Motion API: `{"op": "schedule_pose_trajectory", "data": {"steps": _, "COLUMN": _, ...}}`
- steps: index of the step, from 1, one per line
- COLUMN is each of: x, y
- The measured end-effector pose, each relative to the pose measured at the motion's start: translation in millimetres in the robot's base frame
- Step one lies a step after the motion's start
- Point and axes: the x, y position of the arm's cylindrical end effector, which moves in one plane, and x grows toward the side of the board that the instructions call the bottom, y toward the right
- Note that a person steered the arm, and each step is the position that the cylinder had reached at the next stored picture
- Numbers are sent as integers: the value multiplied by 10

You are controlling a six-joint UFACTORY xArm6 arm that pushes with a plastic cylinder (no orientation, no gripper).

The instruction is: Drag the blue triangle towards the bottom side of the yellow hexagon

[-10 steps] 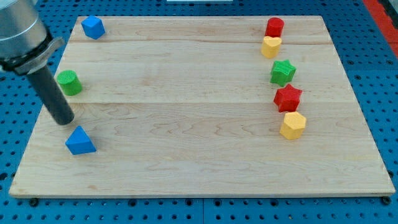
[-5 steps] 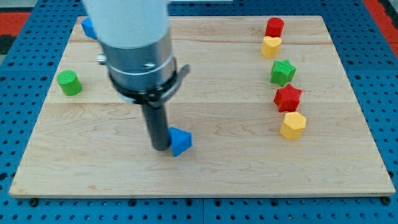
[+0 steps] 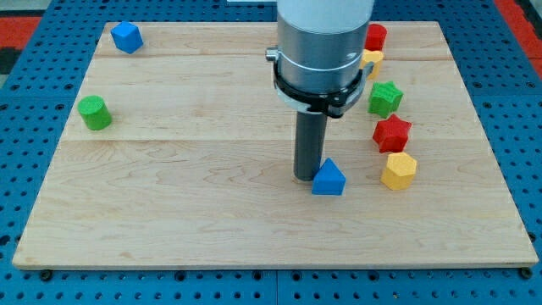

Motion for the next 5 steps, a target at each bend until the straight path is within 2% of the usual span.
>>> {"op": "schedule_pose_trajectory", "data": {"steps": 1, "x": 51, "y": 242}}
{"op": "schedule_pose_trajectory", "data": {"steps": 2, "x": 340, "y": 419}}
{"op": "schedule_pose_trajectory", "data": {"steps": 3, "x": 458, "y": 553}}
{"op": "schedule_pose_trajectory", "data": {"steps": 5, "x": 486, "y": 553}}
